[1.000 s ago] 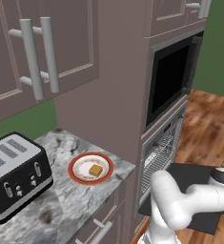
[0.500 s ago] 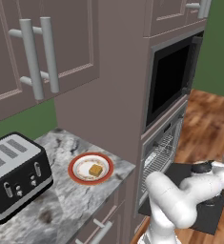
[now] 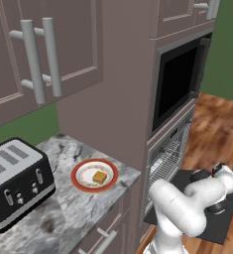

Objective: Take the baked cake out of the oven and place it on the plate for cooling. Then close the oven door.

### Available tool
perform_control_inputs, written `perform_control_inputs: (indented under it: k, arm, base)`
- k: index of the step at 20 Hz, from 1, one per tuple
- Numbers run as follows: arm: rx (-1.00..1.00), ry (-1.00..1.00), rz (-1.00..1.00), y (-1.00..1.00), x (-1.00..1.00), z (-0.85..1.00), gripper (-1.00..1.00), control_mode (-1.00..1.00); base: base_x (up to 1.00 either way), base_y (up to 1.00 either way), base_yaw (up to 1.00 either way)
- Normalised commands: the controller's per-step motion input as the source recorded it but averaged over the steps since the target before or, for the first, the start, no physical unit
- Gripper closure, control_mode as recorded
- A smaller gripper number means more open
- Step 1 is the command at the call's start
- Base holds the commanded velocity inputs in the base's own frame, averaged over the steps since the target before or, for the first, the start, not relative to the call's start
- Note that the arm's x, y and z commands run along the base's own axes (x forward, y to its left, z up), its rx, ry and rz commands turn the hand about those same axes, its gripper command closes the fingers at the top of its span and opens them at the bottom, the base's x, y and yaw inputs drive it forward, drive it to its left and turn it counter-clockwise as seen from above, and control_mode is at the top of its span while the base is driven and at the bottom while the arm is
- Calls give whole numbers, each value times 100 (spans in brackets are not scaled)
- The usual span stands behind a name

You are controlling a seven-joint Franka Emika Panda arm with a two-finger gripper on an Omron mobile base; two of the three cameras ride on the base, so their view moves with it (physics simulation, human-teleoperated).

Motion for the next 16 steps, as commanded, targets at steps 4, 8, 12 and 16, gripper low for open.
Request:
perform_control_inputs:
  k: [4,8,12,16]
  arm:
    - [29,6,-14,-100,-100,-92,100,-100]
    - [32,21,-15,-93,-100,-35,100,-100]
    - [31,14,-13,-91,-100,5,100,-100]
    - [37,5,-8,-92,-100,56,100,-100]
  base:
    - [0,0,0]
    - [0,0,0]
    - [0,0,0]
    - [0,0,0]
